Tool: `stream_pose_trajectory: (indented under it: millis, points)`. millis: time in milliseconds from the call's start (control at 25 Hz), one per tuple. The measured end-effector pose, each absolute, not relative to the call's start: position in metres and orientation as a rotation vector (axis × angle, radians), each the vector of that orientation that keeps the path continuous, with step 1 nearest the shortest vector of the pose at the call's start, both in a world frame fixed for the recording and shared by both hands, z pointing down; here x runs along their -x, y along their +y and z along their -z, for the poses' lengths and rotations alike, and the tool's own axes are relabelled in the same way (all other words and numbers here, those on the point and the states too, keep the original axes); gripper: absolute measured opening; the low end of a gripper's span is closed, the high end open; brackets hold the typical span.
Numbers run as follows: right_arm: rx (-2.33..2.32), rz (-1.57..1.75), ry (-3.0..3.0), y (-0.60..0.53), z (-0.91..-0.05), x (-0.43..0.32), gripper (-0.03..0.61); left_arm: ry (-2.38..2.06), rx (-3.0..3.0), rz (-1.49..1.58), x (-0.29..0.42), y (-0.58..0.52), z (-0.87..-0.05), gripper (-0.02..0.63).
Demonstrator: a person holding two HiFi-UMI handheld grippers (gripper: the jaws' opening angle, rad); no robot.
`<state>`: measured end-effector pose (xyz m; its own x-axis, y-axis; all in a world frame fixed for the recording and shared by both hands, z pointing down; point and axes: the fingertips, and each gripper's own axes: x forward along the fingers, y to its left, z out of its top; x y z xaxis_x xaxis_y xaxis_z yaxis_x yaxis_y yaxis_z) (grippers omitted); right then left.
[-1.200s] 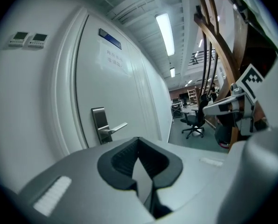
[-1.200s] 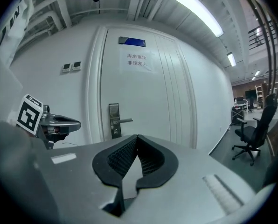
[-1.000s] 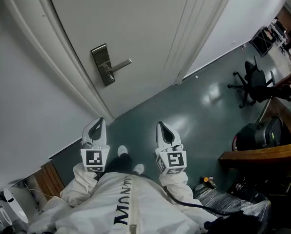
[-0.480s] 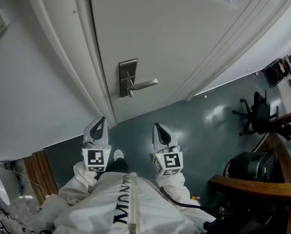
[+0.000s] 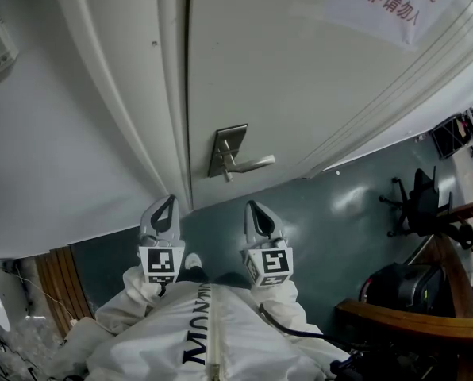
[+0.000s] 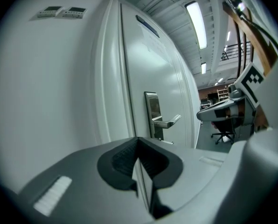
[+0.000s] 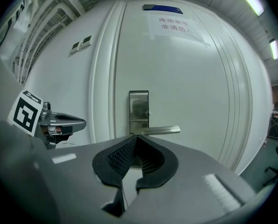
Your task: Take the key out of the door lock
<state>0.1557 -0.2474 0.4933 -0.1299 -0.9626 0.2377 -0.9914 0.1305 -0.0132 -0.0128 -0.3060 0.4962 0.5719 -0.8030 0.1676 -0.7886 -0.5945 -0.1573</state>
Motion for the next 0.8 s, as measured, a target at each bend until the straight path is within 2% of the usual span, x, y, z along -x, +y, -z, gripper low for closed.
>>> stream_pose_trajectory:
  millis: [800]
  points:
    - [-1.755,-0.238,-2.357,-0.292,-0.499,-0.181,-0.003,1.685,2.566,0.396,0.004,-0.306,-0.491,0.000]
